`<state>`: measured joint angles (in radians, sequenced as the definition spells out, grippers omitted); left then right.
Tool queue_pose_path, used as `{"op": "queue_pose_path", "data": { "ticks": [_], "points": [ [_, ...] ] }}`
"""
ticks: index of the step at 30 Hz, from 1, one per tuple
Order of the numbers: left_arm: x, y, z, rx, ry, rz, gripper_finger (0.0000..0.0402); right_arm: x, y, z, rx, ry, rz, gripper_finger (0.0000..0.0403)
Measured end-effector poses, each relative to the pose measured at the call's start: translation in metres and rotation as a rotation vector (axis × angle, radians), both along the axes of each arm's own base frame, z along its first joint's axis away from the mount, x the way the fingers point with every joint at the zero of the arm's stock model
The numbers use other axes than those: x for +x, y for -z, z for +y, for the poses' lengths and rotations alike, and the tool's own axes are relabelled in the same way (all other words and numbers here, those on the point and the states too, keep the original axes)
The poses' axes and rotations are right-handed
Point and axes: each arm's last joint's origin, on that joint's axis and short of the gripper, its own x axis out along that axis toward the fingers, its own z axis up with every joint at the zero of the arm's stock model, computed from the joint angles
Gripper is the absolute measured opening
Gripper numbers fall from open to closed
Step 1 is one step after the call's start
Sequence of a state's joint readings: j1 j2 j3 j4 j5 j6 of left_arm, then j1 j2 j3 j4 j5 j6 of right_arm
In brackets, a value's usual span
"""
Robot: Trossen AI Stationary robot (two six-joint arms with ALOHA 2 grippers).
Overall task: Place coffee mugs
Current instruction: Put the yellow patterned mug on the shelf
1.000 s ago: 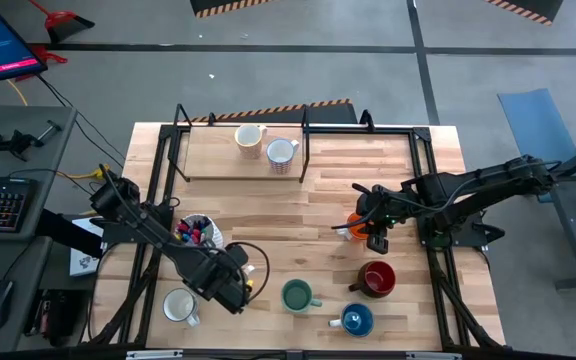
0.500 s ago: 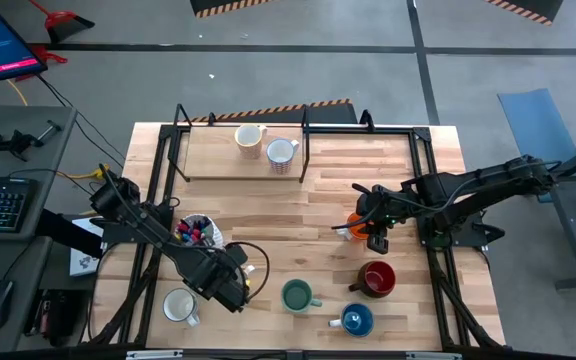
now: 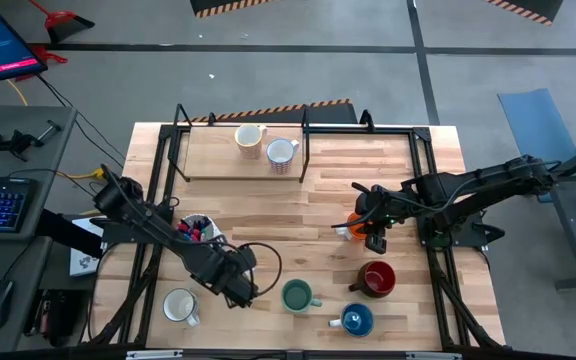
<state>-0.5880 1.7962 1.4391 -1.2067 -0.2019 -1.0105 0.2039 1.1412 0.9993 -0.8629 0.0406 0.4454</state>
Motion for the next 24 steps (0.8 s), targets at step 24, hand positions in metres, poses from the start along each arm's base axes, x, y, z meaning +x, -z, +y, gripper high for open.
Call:
{"op": "queue_pose_path", "data": {
  "ticks": [24],
  "points": [
    [0.017,0.014,0.007,-0.026,0.106,0.027,0.0108,0.001,0.000,0.000,0.000,0.002,-0.008,0.0110]
  ]
}}
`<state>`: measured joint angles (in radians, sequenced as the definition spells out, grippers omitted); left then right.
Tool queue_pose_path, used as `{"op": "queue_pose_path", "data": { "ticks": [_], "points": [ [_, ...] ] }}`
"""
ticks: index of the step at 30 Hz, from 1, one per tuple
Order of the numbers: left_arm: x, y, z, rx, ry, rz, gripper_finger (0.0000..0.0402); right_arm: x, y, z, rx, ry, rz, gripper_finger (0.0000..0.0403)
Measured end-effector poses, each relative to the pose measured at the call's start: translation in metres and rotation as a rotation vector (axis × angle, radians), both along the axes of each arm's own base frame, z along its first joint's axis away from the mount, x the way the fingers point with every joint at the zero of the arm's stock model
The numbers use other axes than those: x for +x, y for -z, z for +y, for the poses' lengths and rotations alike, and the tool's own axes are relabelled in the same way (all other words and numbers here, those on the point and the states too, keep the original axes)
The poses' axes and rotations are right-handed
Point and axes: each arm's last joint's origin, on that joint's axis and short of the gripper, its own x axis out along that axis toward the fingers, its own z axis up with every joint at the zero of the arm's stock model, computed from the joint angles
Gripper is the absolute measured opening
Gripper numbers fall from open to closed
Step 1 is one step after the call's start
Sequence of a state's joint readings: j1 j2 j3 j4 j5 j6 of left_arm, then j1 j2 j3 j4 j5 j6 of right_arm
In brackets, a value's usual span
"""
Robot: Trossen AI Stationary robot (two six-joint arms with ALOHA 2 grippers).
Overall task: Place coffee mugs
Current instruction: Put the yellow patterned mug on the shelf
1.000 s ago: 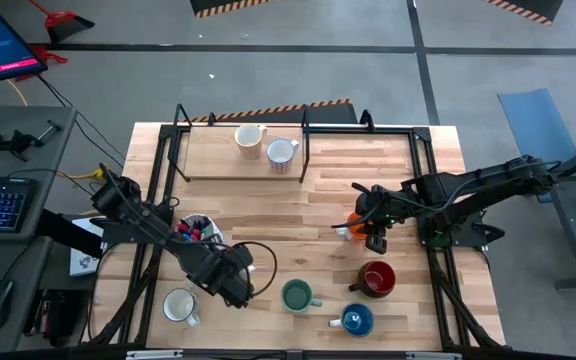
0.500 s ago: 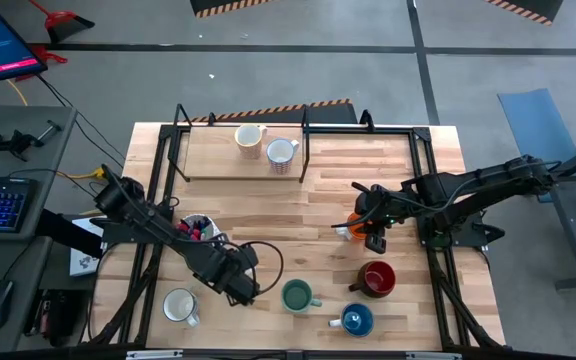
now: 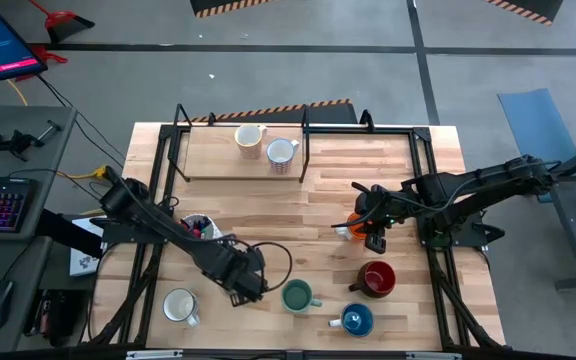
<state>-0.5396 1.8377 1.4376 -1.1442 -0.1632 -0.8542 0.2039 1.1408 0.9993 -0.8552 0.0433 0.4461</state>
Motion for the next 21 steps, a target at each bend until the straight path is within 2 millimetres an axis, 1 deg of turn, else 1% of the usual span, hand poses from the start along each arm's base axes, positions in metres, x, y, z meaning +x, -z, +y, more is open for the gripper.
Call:
{"op": "queue_pose_path", "data": {
  "ticks": [5,21],
  "points": [
    [0.0025,0.0072,-0.0005,0.007,-0.008,0.022,0.0108,0.0002,-0.0001,0.0000,-0.001,-0.001,-0.002,0.0110],
    [0.0040,0.0077,-0.0028,-0.044,-0.040,0.020,0.0108,0.0000,0.0000,-0.0002,-0.018,-0.013,-0.003,0.0110]
  ]
}}
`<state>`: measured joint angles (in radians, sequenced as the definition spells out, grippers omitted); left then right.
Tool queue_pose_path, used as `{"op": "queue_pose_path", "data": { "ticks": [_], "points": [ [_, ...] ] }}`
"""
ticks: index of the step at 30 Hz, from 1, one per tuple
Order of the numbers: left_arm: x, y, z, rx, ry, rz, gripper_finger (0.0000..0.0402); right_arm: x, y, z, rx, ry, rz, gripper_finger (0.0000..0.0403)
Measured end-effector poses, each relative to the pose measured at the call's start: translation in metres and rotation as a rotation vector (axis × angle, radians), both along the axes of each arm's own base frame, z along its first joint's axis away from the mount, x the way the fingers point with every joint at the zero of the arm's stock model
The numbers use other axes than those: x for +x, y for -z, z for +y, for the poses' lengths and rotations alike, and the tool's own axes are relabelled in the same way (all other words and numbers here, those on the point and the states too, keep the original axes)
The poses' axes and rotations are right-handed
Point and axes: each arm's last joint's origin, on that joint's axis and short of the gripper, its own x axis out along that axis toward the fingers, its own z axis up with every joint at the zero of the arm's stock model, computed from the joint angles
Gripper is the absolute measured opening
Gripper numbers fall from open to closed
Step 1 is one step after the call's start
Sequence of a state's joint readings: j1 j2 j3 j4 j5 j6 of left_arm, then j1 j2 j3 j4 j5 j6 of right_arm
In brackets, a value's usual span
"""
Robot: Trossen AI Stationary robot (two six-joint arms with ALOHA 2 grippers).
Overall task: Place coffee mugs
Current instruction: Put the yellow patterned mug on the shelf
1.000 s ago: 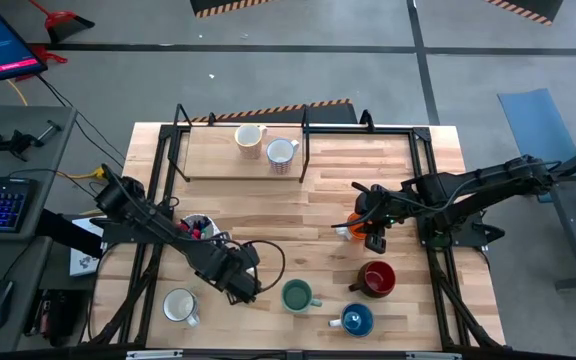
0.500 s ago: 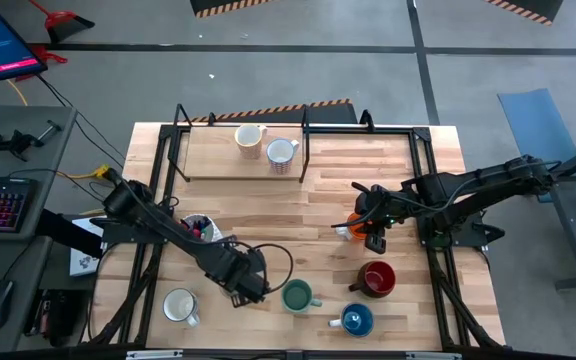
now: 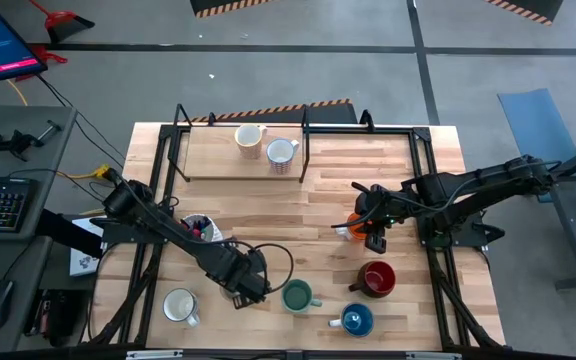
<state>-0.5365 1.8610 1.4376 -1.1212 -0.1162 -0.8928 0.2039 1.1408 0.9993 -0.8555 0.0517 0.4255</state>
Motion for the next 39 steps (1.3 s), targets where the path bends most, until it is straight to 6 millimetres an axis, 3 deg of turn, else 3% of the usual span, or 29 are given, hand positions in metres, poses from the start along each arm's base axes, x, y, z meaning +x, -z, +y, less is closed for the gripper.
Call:
{"op": "queue_pose_path", "data": {
  "ticks": [7,17,25,28,31,39],
  "points": [
    [0.000,0.000,0.000,-0.008,-0.012,0.000,0.0104,0.000,0.000,0.000,-0.005,-0.006,0.005,0.0110],
    [0.000,0.000,0.000,-0.009,-0.016,-0.004,0.0017,-0.003,0.002,-0.001,-0.017,-0.005,0.038,0.0110],
    [0.003,-0.006,0.007,0.045,-0.083,-0.063,0.0007,-0.003,0.002,-0.001,-0.018,-0.002,0.038,0.0110],
    [0.002,-0.020,0.016,0.052,-0.067,-0.064,0.0006,-0.003,0.002,-0.001,-0.019,-0.001,0.037,0.0110],
    [-0.003,-0.048,0.029,0.050,-0.069,-0.077,0.0006,-0.003,0.002,-0.001,-0.018,-0.001,0.036,0.0110],
    [-0.042,-0.111,0.094,0.110,-0.127,-0.058,0.0006,-0.001,0.001,0.000,-0.008,0.008,0.010,0.0110]
  ]
}}
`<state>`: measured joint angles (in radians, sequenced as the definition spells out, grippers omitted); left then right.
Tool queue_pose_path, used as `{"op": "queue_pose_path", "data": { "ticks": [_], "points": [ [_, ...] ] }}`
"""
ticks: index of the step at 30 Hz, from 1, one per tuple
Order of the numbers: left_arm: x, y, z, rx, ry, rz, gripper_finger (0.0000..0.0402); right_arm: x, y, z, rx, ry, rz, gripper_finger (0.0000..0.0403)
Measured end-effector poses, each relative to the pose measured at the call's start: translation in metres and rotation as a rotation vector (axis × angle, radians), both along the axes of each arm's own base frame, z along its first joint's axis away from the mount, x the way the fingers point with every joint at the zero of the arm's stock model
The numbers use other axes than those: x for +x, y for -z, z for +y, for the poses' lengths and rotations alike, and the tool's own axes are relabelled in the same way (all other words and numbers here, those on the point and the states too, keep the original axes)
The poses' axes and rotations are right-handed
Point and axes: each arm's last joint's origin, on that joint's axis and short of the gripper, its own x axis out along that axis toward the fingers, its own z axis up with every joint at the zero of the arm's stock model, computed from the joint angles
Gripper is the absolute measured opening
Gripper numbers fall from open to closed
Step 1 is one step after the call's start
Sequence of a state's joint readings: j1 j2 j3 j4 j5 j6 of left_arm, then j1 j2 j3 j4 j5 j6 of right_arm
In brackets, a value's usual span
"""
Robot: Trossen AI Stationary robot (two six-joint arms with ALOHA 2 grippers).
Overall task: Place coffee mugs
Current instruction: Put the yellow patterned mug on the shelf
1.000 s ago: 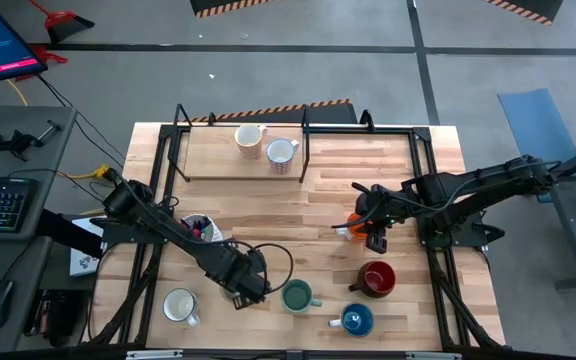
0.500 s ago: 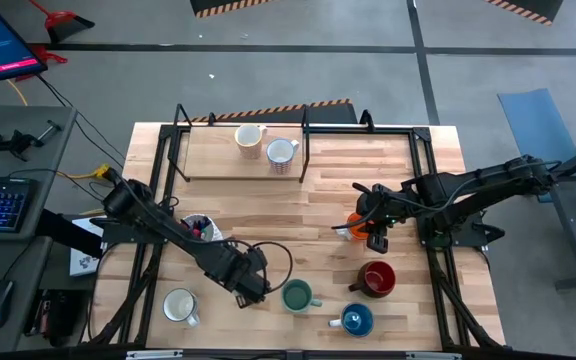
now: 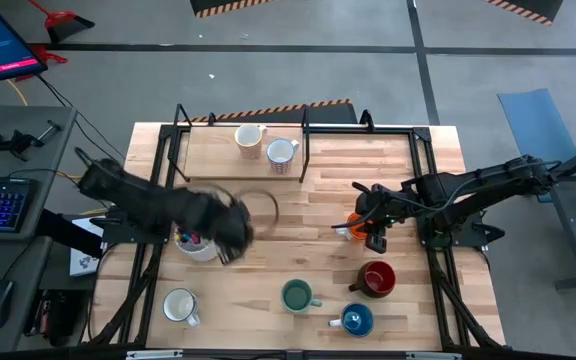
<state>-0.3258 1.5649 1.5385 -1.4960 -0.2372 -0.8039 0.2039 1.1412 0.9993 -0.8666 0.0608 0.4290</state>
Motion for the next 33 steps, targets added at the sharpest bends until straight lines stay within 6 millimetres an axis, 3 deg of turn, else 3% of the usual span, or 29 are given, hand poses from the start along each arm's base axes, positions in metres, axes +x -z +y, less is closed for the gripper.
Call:
{"op": "queue_pose_path", "data": {
  "ticks": [8,15,21,26,33],
  "points": [
    [-0.028,-0.032,0.083,0.077,-0.099,-0.031,0.0006,0.007,-0.005,0.001,0.017,0.000,-0.084,0.0110],
    [-0.041,-0.036,0.144,0.112,-0.197,0.009,0.0006,0.008,-0.006,0.002,0.022,0.000,-0.107,0.0110],
    [-0.042,-0.026,0.191,0.070,-0.241,0.020,0.0006,0.010,-0.007,0.001,0.001,0.017,-0.124,0.0110],
    [-0.050,-0.005,0.230,0.001,-0.314,0.008,0.0006,0.010,-0.007,0.000,-0.023,0.038,-0.131,0.0110],
    [-0.060,0.010,0.265,-0.007,-0.362,-0.017,0.0006,0.010,-0.007,0.000,-0.009,0.057,-0.130,0.0110]
  ]
}}
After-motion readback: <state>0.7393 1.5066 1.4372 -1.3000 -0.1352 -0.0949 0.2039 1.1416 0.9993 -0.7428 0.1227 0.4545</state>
